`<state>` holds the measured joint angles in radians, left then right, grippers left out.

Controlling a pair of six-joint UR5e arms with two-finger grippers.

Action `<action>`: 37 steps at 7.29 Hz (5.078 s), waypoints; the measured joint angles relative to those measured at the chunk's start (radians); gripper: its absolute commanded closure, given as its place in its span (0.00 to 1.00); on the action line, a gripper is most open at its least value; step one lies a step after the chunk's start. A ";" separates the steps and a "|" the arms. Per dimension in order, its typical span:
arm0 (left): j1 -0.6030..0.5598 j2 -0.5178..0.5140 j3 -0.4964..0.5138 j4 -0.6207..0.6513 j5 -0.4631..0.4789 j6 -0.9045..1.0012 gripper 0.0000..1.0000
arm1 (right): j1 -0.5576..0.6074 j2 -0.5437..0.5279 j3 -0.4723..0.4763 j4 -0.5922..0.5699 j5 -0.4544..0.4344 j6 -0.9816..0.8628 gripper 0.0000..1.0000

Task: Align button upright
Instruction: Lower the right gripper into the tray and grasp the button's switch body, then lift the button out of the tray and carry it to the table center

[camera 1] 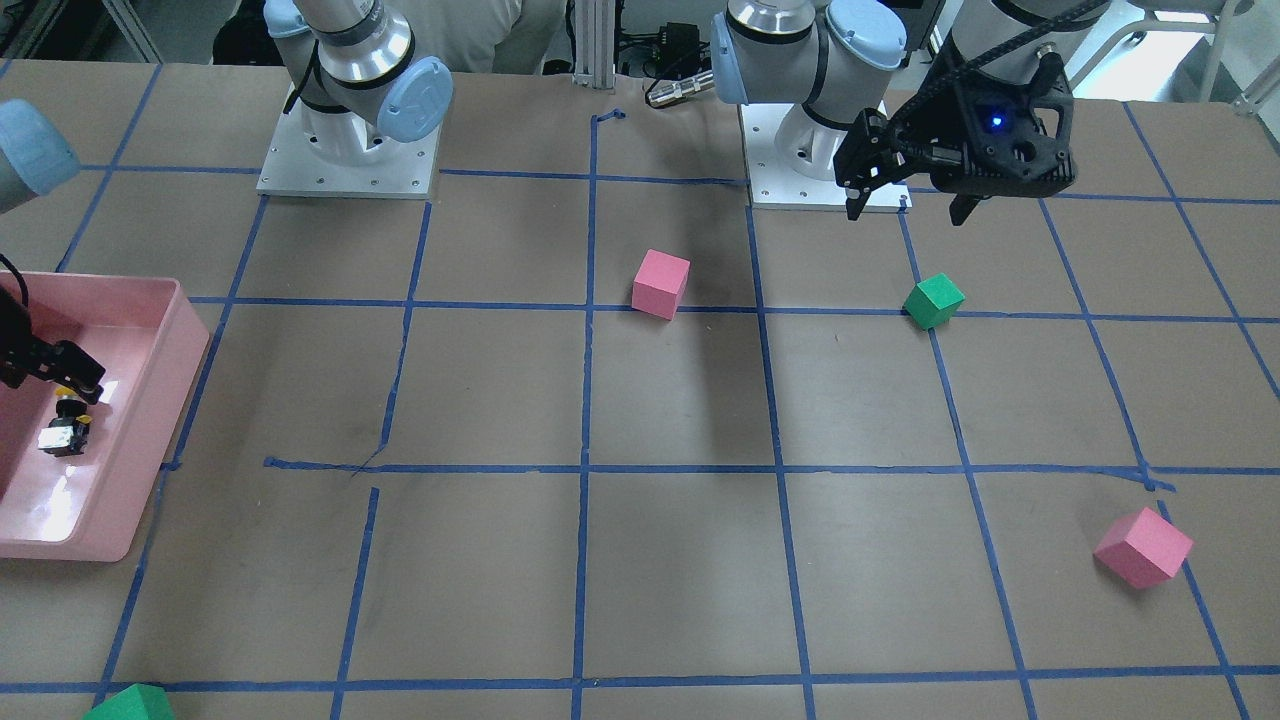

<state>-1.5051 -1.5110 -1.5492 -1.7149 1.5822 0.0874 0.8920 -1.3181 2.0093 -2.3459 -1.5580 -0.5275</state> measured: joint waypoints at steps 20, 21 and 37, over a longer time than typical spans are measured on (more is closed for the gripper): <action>0.008 -0.004 -0.016 0.010 -0.003 0.004 0.00 | 0.001 0.103 -0.053 0.027 0.060 -0.284 0.53; 0.008 -0.005 -0.018 0.011 -0.003 0.005 0.00 | 0.001 0.101 -0.057 0.037 0.060 -0.284 0.62; 0.009 -0.002 -0.029 0.006 0.011 0.020 0.00 | 0.547 -0.047 -0.403 0.474 -0.008 0.398 1.00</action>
<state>-1.4966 -1.5125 -1.5778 -1.7089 1.5937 0.1073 1.4391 -1.3655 1.6065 -1.8714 -1.5658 -0.1298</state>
